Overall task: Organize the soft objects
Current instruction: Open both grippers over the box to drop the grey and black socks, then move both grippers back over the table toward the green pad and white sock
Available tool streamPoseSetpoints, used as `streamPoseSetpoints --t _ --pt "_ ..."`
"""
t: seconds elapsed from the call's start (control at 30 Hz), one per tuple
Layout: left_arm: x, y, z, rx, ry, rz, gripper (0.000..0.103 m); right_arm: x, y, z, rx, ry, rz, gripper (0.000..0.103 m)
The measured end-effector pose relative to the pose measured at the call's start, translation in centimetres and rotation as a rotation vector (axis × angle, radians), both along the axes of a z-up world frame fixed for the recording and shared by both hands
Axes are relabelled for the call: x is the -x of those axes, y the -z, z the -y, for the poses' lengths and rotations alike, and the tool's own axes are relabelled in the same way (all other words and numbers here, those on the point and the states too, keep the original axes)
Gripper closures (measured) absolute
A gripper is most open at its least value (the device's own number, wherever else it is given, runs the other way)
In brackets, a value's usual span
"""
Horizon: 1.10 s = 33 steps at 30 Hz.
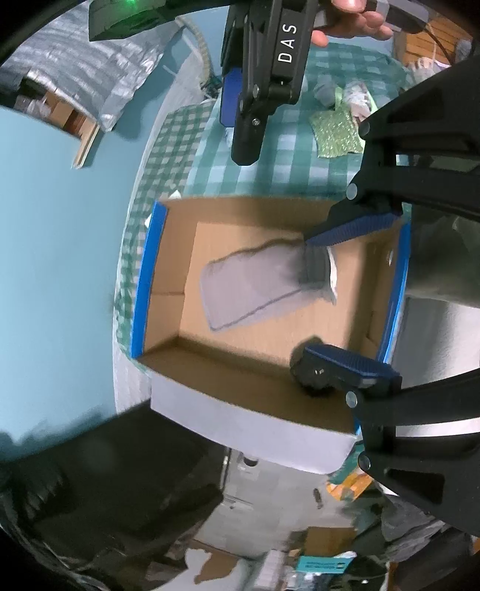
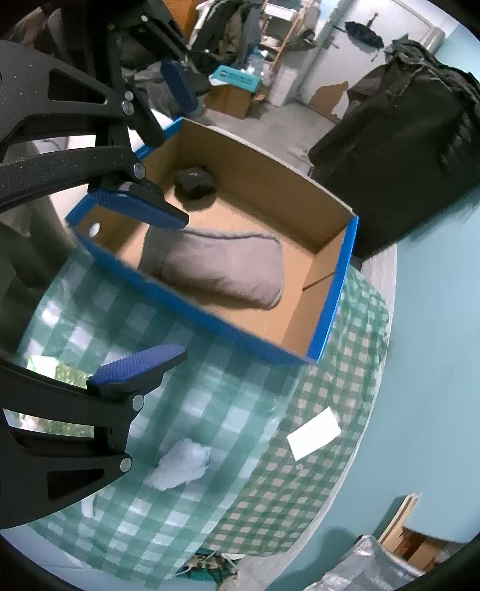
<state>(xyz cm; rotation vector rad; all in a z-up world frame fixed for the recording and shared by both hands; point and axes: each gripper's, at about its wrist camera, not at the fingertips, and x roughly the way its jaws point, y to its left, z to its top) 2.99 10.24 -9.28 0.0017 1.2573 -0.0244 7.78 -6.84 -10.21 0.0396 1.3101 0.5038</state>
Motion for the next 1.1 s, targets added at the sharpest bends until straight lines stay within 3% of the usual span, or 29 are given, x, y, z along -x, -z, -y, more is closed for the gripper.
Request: streamPoseSetpoints --t 0.47,1.1 --pt "1.0 -0.5 6.2 -0.016 0.150 0.008 0.045 2.4 -0.4 7.9 -0.022 0.127 -0.014 0.037" --pt "0.9 0.2 14.9 -0.016 0.338 -0.006 0.042 5.5 0.4 18.0 0.037 0.296 -0.033 0.037"
